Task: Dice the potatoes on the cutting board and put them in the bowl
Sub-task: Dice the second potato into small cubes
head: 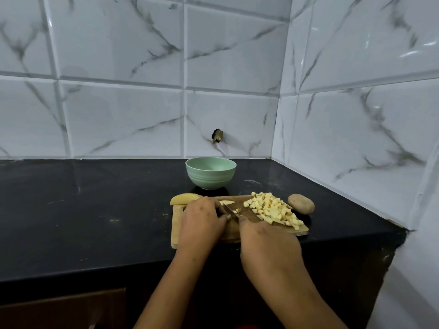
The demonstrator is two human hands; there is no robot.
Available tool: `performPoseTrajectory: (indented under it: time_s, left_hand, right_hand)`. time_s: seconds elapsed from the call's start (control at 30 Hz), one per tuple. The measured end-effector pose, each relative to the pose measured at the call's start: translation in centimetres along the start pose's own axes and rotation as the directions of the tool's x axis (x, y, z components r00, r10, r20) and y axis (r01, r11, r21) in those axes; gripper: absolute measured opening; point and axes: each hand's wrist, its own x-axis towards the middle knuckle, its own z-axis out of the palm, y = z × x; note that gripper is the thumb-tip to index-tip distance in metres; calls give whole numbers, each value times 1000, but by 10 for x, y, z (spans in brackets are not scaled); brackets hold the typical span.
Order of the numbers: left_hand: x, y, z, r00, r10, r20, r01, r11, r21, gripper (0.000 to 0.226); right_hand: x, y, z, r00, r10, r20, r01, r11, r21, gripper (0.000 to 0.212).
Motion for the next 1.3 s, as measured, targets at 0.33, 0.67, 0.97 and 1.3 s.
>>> performPoseTrajectory:
  time_s: [0.33, 0.67, 0.97, 1.3]
  left_hand:
    - [0, 0, -1, 1000, -19, -18, 19, 999, 27, 10]
    - [0, 0, -3, 1000, -15, 1, 15, 999, 41, 11]
    - [-4, 3, -8, 998, -56, -9, 56, 998, 18, 9]
    - [-4, 2, -7, 998, -50, -29, 51, 998, 45, 15]
  right_hand:
    - [-12, 5, 2, 998, -18, 55, 14, 998, 64, 69]
    - [-19, -4, 1, 996, -37, 83, 31, 997, 70, 65]
    - [-1, -9, 1, 1000, -12, 0, 12, 999, 33, 49]
    - [-15, -7, 1, 997, -73, 28, 71, 995, 77, 61]
